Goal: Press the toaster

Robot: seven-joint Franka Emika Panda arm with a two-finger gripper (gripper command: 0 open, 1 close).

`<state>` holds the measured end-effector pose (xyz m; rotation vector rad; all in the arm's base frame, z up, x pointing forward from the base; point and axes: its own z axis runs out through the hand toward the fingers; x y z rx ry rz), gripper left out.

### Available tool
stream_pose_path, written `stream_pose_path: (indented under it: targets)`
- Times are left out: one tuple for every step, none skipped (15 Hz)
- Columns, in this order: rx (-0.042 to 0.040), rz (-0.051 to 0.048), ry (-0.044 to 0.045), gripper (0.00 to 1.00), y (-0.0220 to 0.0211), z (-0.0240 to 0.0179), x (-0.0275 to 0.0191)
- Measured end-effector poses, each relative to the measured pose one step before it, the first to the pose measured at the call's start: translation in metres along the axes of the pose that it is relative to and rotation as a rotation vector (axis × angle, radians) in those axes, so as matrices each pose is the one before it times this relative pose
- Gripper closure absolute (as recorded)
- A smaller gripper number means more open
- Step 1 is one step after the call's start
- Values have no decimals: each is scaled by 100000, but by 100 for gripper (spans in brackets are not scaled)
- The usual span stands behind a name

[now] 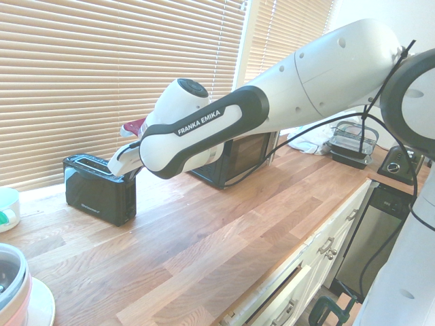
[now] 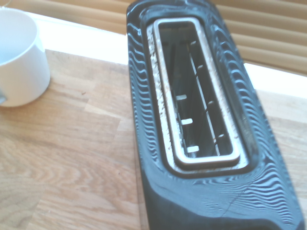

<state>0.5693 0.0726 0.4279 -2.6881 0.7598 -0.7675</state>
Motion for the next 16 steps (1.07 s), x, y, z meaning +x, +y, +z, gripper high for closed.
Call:
stream_pose_path:
  targets:
    - [-181, 66, -375, 100, 52, 269, -102]
    - [-168, 284, -360, 100, 73, 232, -39]
    - [-82, 641, -453, 100, 87, 269, -12]
    - [128, 497, -514, 100, 102, 262, 28]
    - [548, 258, -768, 100, 93, 353, 119]
    - [620, 6, -854, 100, 167, 451, 118]
    - [673, -173, -763, 100, 189, 512, 120]
    - [659, -202, -716, 100, 286, 551, 26]
    - [469, -245, -814, 100, 315, 511, -30]
    - [431, -71, -586, 100, 274, 325, 1]
    - [413, 113, -414, 100, 218, 187, 57]
    - [370, 165, -275, 100, 182, 120, 70]
    - [235, 82, -149, 100, 133, 43, 61]
    - [261, 204, 36, 100, 98, 35, 77]
    - [221, -33, 83, 100, 46, 31, 62]
    - [23, -81, -11, 100, 3, 54, 35]
